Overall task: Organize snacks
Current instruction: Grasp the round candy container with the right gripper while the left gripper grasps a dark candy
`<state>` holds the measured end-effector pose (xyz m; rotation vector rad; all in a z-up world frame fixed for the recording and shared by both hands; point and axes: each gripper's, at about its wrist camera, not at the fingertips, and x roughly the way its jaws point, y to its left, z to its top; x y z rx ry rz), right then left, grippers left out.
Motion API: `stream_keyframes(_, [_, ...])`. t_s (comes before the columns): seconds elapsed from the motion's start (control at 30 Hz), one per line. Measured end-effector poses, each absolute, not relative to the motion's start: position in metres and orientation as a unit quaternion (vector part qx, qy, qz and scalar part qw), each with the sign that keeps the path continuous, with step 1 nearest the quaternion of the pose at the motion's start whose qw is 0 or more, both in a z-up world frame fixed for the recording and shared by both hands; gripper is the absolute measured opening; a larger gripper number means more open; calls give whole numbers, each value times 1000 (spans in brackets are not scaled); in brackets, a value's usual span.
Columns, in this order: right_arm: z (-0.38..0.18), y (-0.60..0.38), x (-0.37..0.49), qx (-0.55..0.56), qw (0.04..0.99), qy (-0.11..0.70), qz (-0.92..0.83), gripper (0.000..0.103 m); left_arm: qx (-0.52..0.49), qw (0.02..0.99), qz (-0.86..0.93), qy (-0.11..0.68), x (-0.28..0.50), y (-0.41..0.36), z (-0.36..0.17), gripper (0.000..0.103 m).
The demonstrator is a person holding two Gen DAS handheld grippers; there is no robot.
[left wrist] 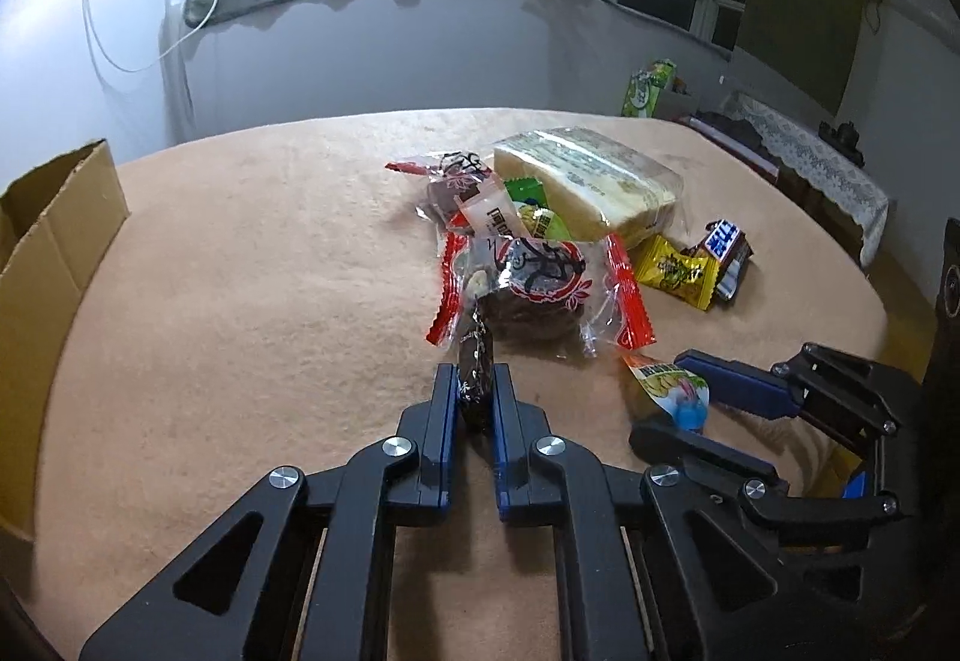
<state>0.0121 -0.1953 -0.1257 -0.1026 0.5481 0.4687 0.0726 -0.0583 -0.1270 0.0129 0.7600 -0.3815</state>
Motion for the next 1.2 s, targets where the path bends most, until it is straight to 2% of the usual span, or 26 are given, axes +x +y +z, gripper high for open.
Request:
stream_keyframes(0.73, [-100, -202, -1, -40, 946, 236, 220, 37, -12, 925, -179, 336, 50, -42, -101, 9])
stream_keyframes(1.2, [-52, -159, -10, -78, 951, 201, 223, 37, -35, 949, -149, 275, 24, 17, -57, 9])
